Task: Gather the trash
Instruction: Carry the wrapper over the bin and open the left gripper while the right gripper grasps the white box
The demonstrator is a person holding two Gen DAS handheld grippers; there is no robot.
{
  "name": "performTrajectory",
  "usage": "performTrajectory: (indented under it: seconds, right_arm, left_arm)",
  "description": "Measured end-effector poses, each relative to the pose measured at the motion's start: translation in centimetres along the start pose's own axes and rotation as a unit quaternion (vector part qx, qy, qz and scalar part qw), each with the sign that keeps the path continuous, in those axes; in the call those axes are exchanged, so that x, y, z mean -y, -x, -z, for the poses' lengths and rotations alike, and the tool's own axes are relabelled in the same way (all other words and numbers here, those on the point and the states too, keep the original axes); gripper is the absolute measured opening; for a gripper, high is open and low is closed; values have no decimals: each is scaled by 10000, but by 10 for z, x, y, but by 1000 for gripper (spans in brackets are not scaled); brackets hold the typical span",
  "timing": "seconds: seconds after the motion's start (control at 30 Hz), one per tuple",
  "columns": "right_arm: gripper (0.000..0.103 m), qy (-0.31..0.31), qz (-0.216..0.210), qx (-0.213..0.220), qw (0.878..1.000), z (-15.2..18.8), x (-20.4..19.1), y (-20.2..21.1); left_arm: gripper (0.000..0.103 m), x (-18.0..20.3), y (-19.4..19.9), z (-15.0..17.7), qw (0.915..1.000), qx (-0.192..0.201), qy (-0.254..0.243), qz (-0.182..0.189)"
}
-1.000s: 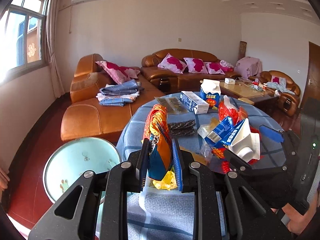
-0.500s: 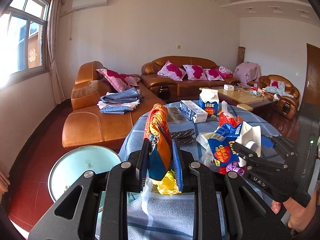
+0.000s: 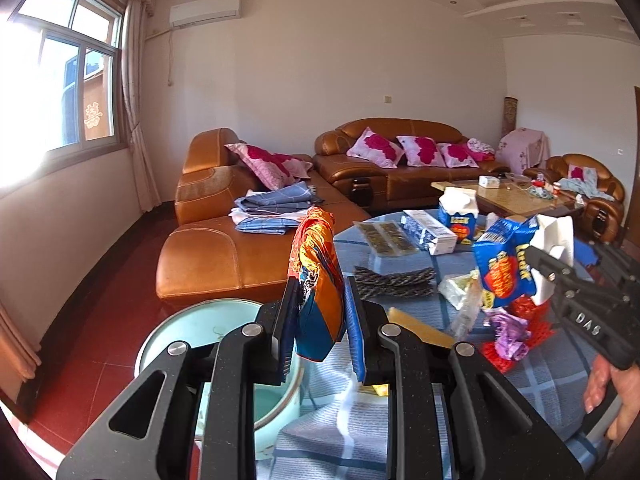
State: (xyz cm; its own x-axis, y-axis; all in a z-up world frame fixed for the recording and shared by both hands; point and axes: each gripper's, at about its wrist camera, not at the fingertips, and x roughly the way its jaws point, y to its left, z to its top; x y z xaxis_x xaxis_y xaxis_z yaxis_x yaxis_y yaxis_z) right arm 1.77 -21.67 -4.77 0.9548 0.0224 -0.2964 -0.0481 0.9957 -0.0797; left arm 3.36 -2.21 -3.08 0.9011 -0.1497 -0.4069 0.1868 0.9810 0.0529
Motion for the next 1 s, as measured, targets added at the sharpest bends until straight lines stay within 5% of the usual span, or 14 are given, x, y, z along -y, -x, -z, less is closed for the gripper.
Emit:
performTrajectory:
  seconds: [1.0]
  right_arm:
    - [50, 222, -1900, -33, 9815, -44, -102, -102]
  left_arm:
    - [22, -88, -24, 5, 9768, -624, -171, -2041]
